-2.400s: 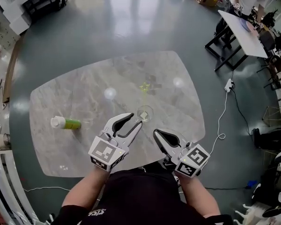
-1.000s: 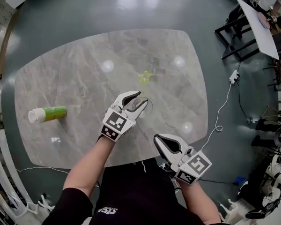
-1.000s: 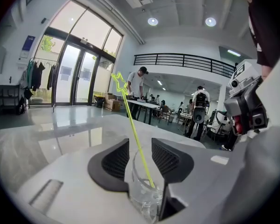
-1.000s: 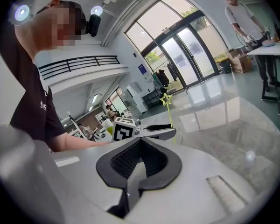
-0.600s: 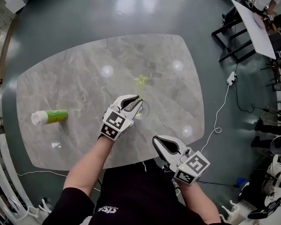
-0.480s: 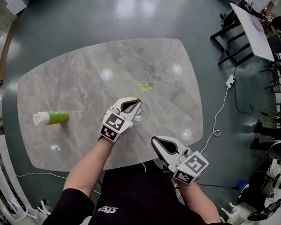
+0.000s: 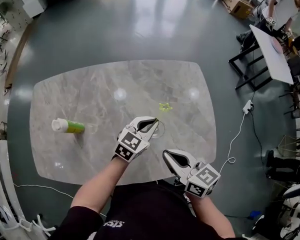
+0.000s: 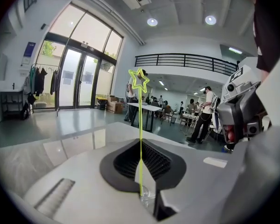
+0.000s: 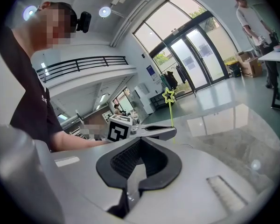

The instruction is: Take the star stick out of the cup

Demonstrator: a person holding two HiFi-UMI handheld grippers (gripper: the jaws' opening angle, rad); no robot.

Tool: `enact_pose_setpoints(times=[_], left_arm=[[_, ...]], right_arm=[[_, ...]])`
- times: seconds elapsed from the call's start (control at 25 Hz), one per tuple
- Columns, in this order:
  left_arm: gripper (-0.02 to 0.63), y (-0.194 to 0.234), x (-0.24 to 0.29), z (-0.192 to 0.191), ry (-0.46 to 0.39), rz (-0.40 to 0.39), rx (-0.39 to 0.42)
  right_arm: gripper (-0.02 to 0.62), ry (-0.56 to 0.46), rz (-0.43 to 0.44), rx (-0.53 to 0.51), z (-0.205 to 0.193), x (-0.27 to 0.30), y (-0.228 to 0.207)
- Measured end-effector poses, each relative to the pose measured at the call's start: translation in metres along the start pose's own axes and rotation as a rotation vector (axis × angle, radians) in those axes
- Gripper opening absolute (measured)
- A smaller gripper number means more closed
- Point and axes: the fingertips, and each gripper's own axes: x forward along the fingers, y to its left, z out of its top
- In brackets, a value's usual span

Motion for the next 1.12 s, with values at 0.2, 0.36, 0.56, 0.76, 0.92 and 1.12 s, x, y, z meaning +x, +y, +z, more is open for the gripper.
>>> enact_pose_setpoints(times=[0.2, 0.36, 0.56, 0.76, 0.92, 1.12], left_arm=[[0.009, -0.002, -0.029, 0.025, -0.028, 0.044, 0.019], [0.009, 0.001, -0.052, 0.034, -0.039, 0.102, 0.009], [0.009, 0.002, -0.081, 0.046, -0.067, 0.162, -0.01], [0.009, -0.005, -0.11, 0.056, -0.098, 0.216, -0.02], [0.009, -0.01, -0.133, 0.055, -0.107, 0.256, -0.038], [0.009, -0.013, -0.155, 0.044, -0.132, 0.31, -0.062]], right_arm=[[0.012, -0.027, 0.052, -0.005, 0.011, 0.008, 0.01], [0.012, -0.025, 0.096, -0.015, 0.012, 0.014, 0.017], [0.012, -0.027, 0.134, -0.018, 0.012, 0.018, 0.022], [0.012, -0.018, 0.153, -0.009, 0.009, 0.016, 0.02], [0.012, -0.006, 0.169, -0.003, 0.009, 0.018, 0.019], [0.012, 0.016, 0.19, -0.015, 0.01, 0.025, 0.02]])
